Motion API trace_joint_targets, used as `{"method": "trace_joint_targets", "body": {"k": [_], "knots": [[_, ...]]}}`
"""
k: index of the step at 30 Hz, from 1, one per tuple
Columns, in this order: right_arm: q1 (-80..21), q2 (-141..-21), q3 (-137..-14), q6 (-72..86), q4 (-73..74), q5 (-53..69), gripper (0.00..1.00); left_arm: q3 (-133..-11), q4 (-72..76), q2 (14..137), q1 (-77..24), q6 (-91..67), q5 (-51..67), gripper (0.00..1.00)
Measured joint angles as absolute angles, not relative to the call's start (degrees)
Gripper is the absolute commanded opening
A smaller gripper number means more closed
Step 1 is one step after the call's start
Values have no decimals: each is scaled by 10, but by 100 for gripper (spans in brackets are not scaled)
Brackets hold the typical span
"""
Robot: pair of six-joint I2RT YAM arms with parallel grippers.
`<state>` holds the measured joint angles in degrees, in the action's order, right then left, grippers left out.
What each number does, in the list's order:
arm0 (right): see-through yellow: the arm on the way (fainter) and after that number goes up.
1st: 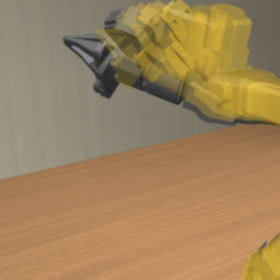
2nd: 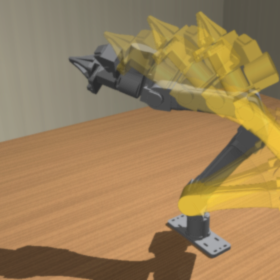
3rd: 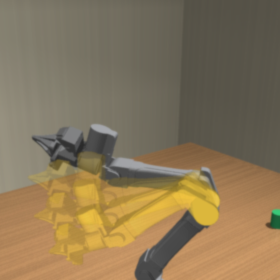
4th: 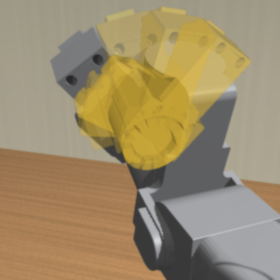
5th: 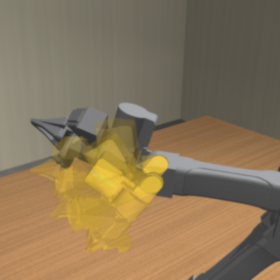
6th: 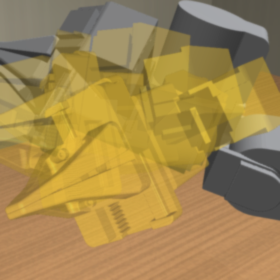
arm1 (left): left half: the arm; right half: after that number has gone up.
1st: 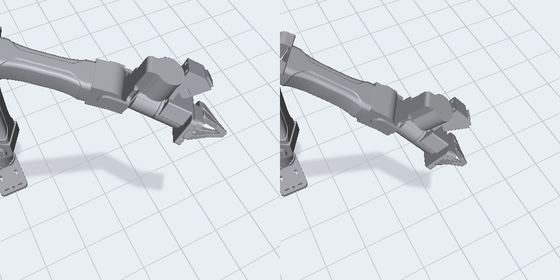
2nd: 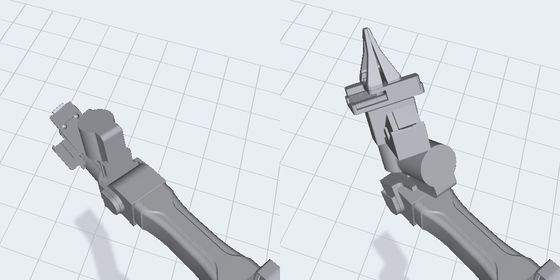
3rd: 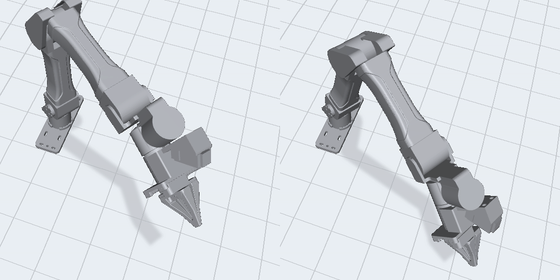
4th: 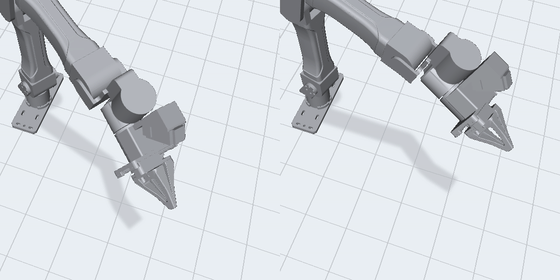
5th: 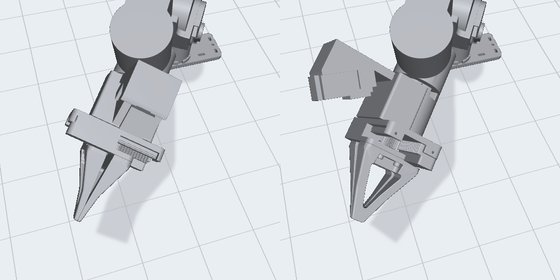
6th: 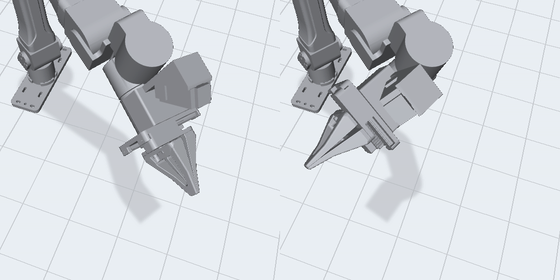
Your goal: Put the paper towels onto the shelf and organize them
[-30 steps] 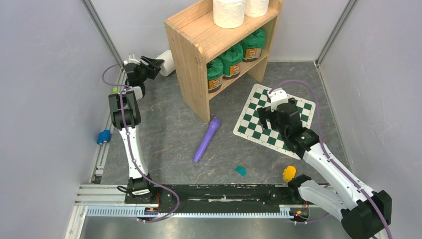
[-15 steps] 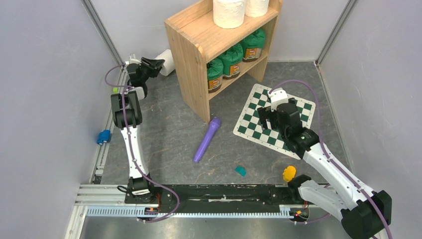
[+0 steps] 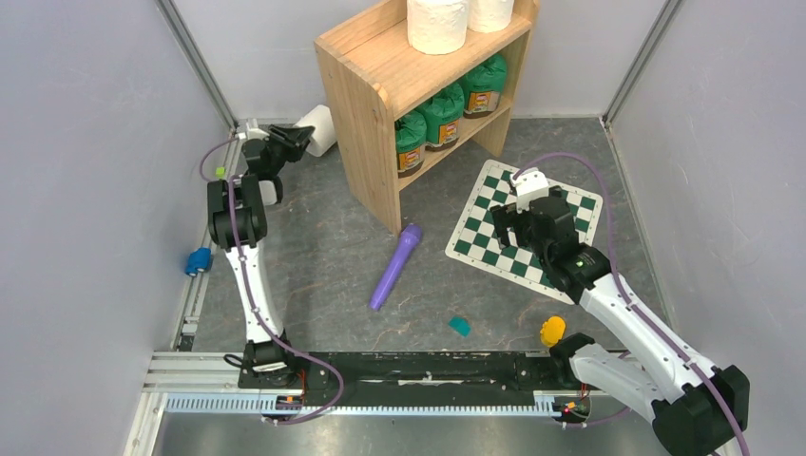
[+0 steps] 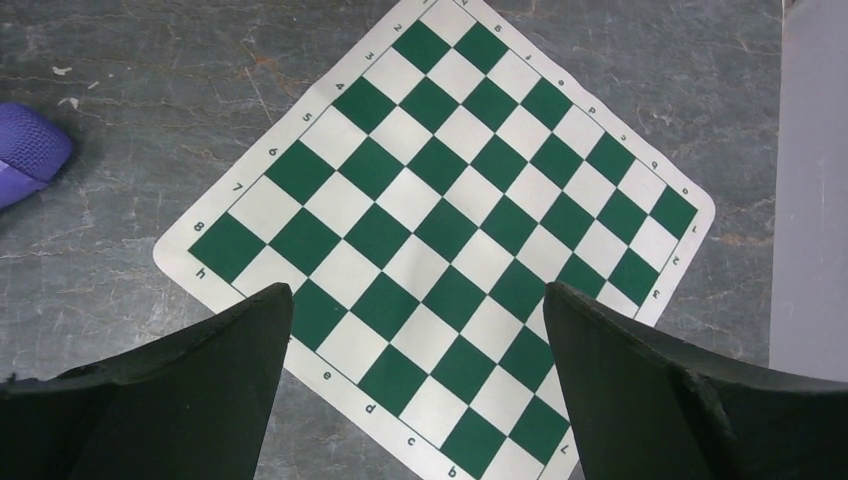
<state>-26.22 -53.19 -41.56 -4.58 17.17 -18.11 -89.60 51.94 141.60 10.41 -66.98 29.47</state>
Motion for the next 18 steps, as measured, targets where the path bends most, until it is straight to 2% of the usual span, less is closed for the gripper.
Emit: {"method": "trace_joint_targets", "body": {"k": [11,18], "knots": [[-262,-484,-392,-61,124,-106,98,-578,600,1217,114,-674,300,18],[-262,-472,-354,-54,88,-29,98,-395,631,1033,115,-683,316,18]]}}
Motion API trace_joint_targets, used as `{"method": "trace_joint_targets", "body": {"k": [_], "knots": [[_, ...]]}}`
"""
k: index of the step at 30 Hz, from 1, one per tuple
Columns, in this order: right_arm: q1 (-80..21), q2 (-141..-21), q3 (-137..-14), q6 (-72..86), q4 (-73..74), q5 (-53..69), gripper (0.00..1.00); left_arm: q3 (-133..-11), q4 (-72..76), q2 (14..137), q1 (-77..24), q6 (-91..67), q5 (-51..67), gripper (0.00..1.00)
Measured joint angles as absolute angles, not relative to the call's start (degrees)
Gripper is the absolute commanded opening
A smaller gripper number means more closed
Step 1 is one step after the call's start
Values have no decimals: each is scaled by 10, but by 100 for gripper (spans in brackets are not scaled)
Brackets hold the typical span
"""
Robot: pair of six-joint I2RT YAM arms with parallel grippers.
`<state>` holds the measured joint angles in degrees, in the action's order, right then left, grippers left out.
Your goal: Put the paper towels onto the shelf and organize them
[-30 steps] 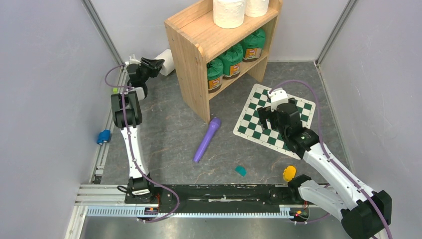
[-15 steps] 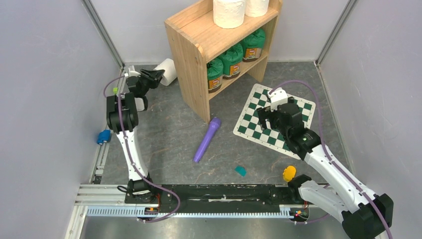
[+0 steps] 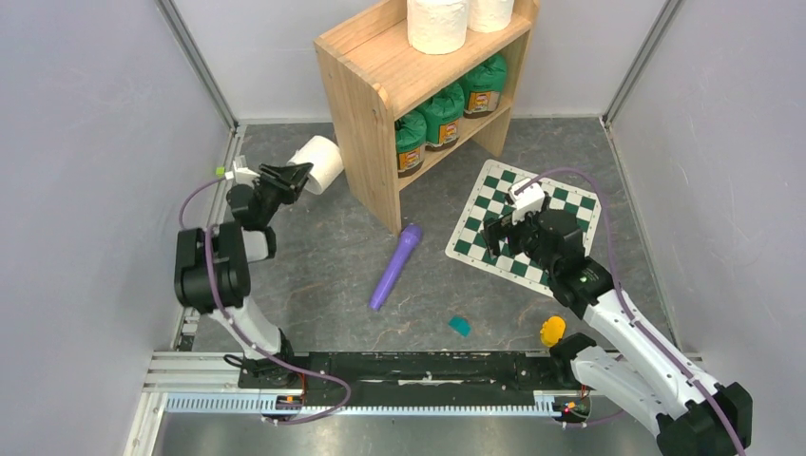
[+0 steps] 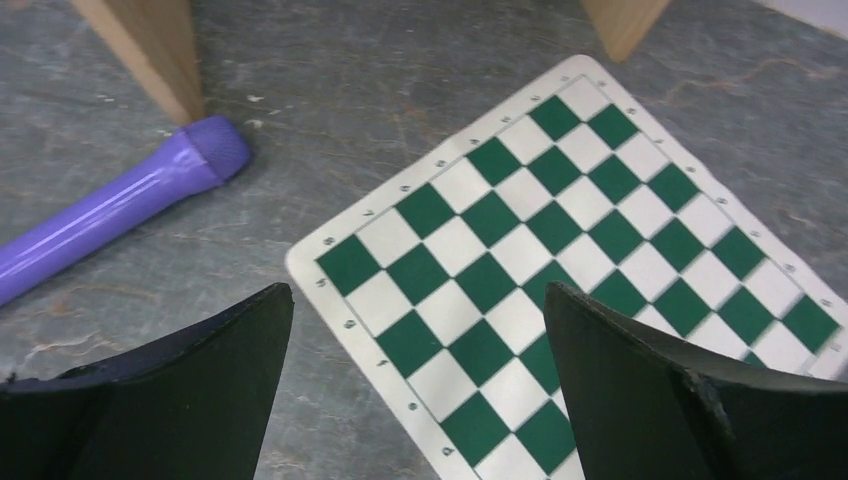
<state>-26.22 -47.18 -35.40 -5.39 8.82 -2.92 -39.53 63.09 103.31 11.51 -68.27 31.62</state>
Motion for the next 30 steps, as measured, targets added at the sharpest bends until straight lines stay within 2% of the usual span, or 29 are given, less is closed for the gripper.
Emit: {"method": "trace_joint_targets", "body": {"k": [5,14,23,30], "knots": [[-262,-468,-336,-34,57,38,98,-303,599,877,121,-679,321,18],[-278,-461,-299,10,-31,140,98,-230,347,540,115,-596,360,16],[-324,-477,-287,65,-102,218,98,-143,280,419,68,-592,417,16],[-334,-527,-290,124,-182,265,98,-136,283,370,19,-596,442,20]]}}
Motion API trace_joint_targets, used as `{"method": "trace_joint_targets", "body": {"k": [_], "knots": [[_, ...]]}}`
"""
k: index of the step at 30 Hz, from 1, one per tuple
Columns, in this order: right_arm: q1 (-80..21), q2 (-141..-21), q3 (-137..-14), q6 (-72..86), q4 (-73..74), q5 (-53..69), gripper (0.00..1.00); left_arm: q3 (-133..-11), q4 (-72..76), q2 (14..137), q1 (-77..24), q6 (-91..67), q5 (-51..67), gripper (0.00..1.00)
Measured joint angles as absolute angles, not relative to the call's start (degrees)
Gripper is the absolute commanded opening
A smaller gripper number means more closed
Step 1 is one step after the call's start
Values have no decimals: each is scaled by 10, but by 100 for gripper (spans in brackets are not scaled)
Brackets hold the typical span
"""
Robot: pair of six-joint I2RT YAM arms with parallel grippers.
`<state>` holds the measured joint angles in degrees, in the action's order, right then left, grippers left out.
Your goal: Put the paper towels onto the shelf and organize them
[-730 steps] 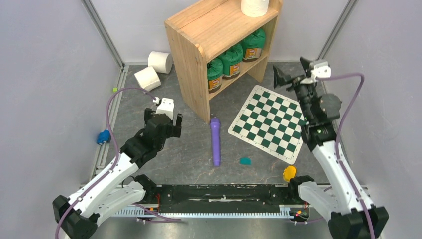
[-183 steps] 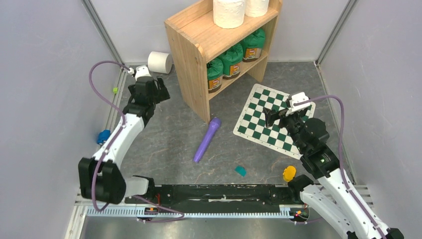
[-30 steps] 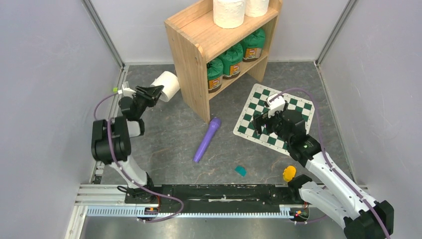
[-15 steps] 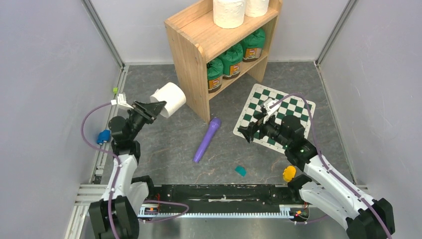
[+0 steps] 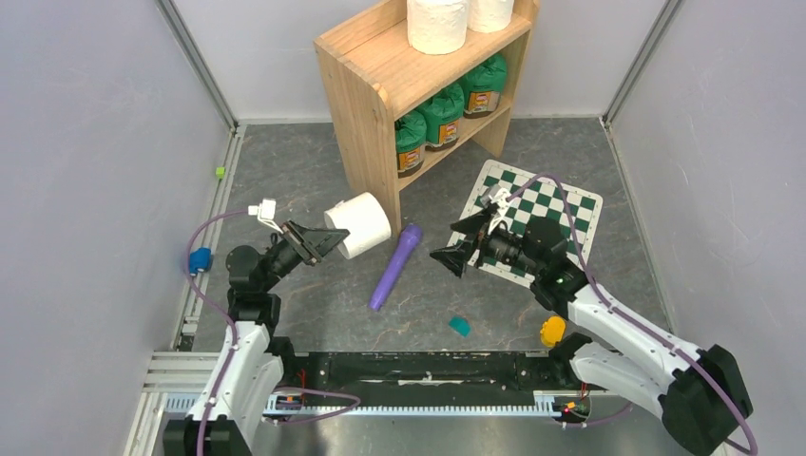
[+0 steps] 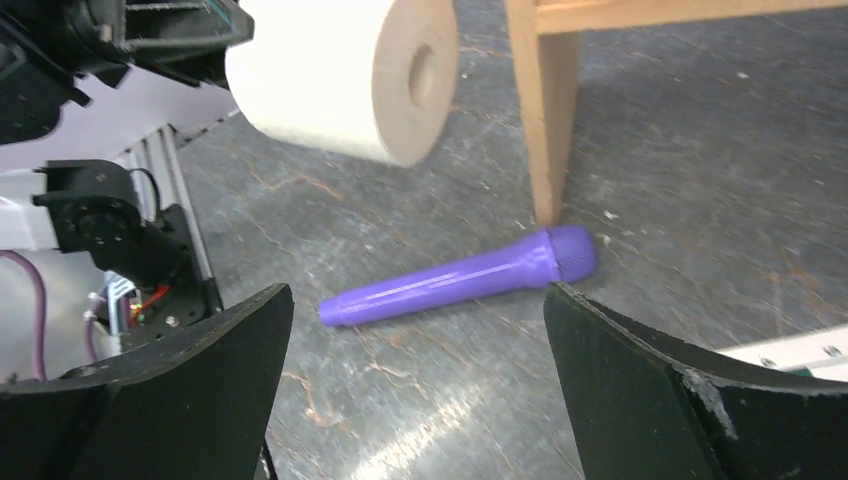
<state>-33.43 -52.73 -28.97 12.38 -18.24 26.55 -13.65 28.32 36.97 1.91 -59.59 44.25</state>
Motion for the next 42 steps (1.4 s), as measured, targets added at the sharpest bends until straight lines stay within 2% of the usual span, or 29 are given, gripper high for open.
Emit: {"method": "trace_joint_targets", "body": {"k": [7,12,31,42], "knots": [[-390,-603,-321,164,-272,286,98,-137,371,403,-65,-653,452,19],[-404,-621,-321,176,-349,304,98,-145,442,411,-88,-699,452,20],[-403,-564,-348,83,-408,354,95,-175,716,517,-160,-838,451,19],[-403,-552,-356,74,-415,394,81,-206,750,544,-187,-852,452,19]]}}
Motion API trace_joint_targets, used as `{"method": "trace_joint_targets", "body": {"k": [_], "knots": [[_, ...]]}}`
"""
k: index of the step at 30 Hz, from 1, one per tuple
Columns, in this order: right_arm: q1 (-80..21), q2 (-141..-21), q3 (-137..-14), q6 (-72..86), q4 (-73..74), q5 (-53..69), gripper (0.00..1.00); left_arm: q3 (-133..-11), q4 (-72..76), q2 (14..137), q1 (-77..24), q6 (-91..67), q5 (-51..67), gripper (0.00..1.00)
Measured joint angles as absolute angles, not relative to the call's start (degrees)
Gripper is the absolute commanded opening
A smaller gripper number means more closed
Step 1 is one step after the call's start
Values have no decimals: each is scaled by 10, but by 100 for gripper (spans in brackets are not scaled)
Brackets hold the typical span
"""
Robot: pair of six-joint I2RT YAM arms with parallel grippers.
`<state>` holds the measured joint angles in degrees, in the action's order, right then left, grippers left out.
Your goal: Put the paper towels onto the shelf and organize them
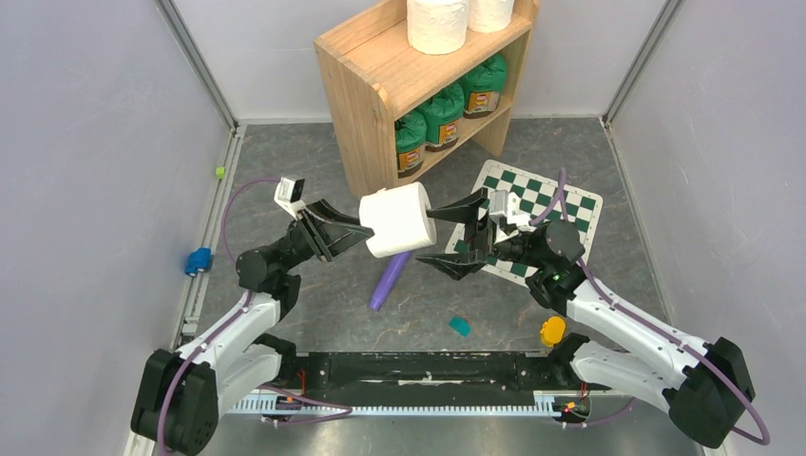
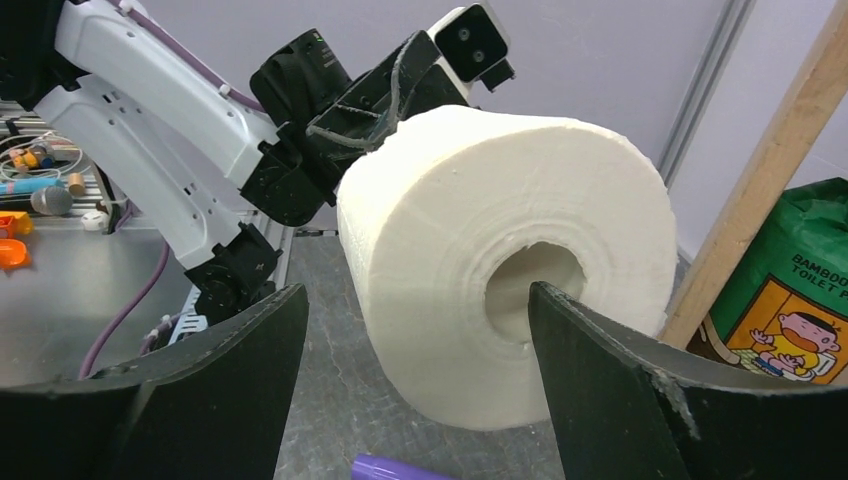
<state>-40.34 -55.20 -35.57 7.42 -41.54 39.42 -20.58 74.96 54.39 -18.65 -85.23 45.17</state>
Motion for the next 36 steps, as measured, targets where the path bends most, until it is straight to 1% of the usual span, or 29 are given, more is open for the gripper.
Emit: {"method": "trace_joint_targets", "body": {"k": [4,8,10,13,14,17,18,19,23,26,28,30,32,34,36], "knots": [[-403,-552,-359,74,-416,409,71,-212,752,553,-196,-852,452,19],[-404,-552,-370,75,-414,427,53,-213,752,558,-204,-852,452,20],[-402,-552,-376,74,-408,431,42,-214,758,559,-207,-853,452,24],[-402,-552,-386,70,-394,436,28,-217,766,560,-208,-853,452,32],[-402,-552,-390,66,-387,437,24,-217,768,561,-208,-852,452,37],[-401,-551,-400,55,-360,437,13,-217,769,563,-208,-851,452,45],[-401,-549,-404,49,-347,437,12,-217,768,563,-207,-849,452,50],[-401,-548,-409,44,-333,437,9,-217,767,563,-207,-847,452,56],[-403,-546,-444,1,-246,432,4,-217,726,553,-208,-814,453,79],[-404,-546,-472,-37,-164,418,0,-220,640,529,-208,-761,456,85],[-404,-546,-498,-64,-107,398,0,-237,541,503,-208,-703,456,89],[-404,-548,-535,-92,-45,371,0,-270,411,473,-208,-624,452,95],[-404,-554,-580,-119,9,342,0,-310,294,447,-208,-545,439,99],[-404,-559,-624,-145,55,308,0,-355,169,417,-208,-455,406,100],[-404,-564,-660,-166,89,274,0,-383,81,393,-208,-390,365,100]]}}
